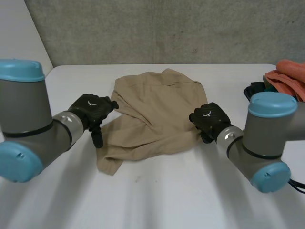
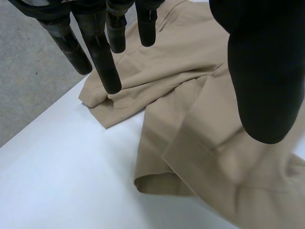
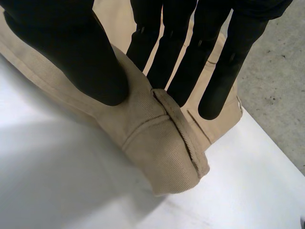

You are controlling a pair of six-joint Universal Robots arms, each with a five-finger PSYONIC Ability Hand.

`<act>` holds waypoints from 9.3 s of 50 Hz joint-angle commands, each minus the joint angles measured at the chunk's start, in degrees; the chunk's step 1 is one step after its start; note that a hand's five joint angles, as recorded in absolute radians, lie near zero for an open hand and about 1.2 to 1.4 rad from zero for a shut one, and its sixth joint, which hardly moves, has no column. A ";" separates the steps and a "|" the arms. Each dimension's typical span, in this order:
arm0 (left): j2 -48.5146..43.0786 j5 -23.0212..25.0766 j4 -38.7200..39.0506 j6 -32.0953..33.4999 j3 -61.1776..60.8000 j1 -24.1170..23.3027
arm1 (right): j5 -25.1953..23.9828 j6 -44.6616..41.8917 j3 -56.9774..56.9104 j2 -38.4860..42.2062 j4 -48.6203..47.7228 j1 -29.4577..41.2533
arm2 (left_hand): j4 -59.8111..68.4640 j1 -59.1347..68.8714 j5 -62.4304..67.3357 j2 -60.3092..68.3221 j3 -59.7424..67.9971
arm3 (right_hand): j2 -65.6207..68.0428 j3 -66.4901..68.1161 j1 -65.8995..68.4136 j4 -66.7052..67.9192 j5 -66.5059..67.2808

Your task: Fold the laundry.

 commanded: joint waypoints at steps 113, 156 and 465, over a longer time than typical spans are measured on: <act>0.42 1.88 -5.34 -9.38 7.65 2.72 | 2.55 -2.81 -11.53 -1.55 4.88 -4.30 | 67.38 68.07 66.87 66.84 47.94 | 12.46 11.86 15.67 11.29 13.24; -4.56 -1.54 27.34 -11.50 41.04 3.25 | 8.33 4.65 -40.63 -0.08 -18.42 -0.97 | 67.38 68.07 66.87 66.84 47.94 | 12.46 11.86 15.67 11.29 13.24; -26.96 -11.82 2.39 11.79 39.18 -6.68 | 7.70 -4.13 -3.80 0.34 -7.43 -4.58 | 67.38 68.07 66.87 66.84 47.94 | 12.46 11.86 15.67 11.29 13.24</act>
